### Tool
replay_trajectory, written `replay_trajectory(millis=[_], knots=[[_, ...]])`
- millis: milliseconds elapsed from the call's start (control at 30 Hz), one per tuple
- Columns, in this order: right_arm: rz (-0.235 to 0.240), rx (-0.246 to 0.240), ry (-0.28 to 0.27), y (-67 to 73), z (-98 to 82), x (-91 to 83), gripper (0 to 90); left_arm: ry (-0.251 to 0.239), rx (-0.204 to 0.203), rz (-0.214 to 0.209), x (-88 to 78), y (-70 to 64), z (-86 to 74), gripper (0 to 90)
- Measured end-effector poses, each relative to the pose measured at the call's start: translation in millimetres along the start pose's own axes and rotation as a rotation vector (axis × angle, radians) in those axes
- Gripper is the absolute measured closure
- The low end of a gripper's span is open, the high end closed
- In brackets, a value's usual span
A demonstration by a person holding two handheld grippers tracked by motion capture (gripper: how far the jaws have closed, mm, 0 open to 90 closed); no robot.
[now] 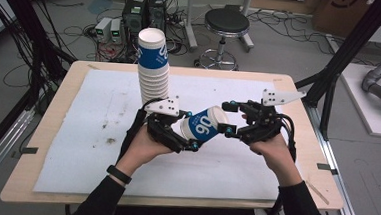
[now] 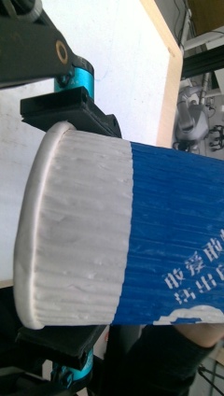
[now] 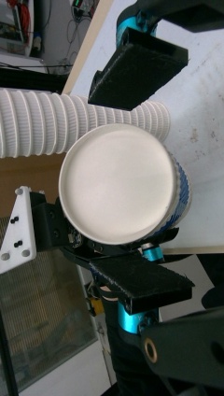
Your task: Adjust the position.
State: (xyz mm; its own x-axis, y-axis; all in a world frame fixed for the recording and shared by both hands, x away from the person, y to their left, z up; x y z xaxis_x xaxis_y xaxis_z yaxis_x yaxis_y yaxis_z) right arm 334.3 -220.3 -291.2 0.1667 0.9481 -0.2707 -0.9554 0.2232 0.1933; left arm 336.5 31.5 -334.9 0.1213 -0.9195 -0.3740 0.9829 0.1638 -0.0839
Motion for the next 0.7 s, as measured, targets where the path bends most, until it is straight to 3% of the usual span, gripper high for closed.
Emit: replay_trajectory(millis=[333, 400, 567, 700], knots=[[-0.019, 0.002, 0.150, -0.3, -4.8, 12.6, 21.6, 0.100, 0.028, 0.004, 4.6, -1.6, 0.2, 20.9], [0.011, 0.002, 0.158, -0.8, -5.6, 13.6, 28.9, 0.101, 0.027, 0.005, 3.5, -1.8, 0.7, 20.9], [0.027, 0.001, 0.155, -1.8, -6.6, 11.6, 29.8, 0.090, 0.031, 0.013, 2.0, -2.5, 2.7, 19.7], [0.030, 0.002, 0.115, -3.6, -6.5, 9.7, 29.8, 0.034, 0.016, 0.018, 0.8, -1.8, 3.1, 16.5]])
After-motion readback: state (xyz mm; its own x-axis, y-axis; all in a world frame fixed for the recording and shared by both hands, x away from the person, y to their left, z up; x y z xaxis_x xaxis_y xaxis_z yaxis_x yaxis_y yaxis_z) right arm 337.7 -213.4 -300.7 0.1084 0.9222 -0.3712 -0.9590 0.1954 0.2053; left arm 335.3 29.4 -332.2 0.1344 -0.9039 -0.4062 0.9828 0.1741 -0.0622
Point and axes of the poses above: each handheld gripper's, and its own axes: x roughly forward along the jaws, z roughly out of its top, y roughly to its left, the point moved 2 cm from there along x, roughly forward along the jaws, and after that the axes turned 2 degrees about y, right-handed, at the moved point
